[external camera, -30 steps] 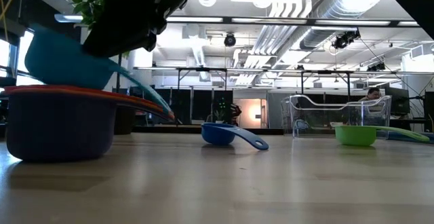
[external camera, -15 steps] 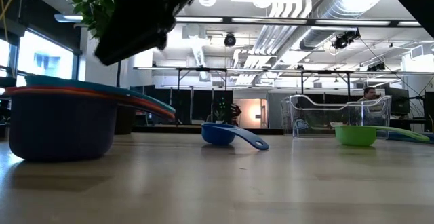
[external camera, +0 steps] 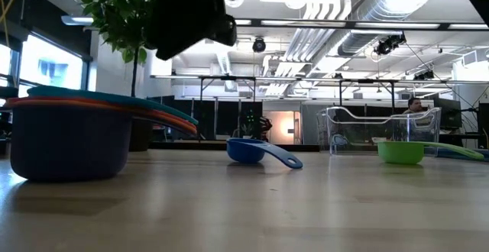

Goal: Nest measuring cups in basket
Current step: Stack the light blue measuring cup on top of the red measuring cup

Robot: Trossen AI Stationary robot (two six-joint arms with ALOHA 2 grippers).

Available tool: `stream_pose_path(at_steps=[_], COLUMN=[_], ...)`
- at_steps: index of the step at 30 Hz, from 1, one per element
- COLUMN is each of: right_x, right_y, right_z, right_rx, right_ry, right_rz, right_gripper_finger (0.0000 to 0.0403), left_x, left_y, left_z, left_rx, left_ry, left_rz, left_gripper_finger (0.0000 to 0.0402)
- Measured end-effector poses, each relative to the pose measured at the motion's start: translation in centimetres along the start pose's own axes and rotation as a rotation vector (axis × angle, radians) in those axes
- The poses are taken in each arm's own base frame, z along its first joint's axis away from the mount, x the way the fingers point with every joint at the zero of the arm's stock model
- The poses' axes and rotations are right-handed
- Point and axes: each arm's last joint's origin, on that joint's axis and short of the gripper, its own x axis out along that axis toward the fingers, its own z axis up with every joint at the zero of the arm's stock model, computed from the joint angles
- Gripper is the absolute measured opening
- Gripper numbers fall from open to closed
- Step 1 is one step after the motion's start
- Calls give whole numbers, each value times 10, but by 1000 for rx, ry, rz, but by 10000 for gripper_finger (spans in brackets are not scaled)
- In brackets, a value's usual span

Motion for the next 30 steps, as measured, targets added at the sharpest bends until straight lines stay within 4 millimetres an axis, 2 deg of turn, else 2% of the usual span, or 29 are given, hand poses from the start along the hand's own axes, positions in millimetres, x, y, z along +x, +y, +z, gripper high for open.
stream_pose_path(at_steps=[7,16,25,30], right_x=[5,33,59,65], right_y=[13,26,21,19], right_z=[-2,-15,-22,-24], right_rx=[161,374,505,529], right_ry=[-30,9,14,9], right_rz=[-2,0,-88,-120], right_gripper_finger=[90,90,90,90], left_x=[0,0,0,0], left_y=[0,0,-1,-1], left_z=[0,0,0,-1], left_rx=[27,110,138,143], left_ry=[-1,-2,19,22], left_rz=[-1,-6,-15,-17], left_gripper_finger=[74,74,74,74])
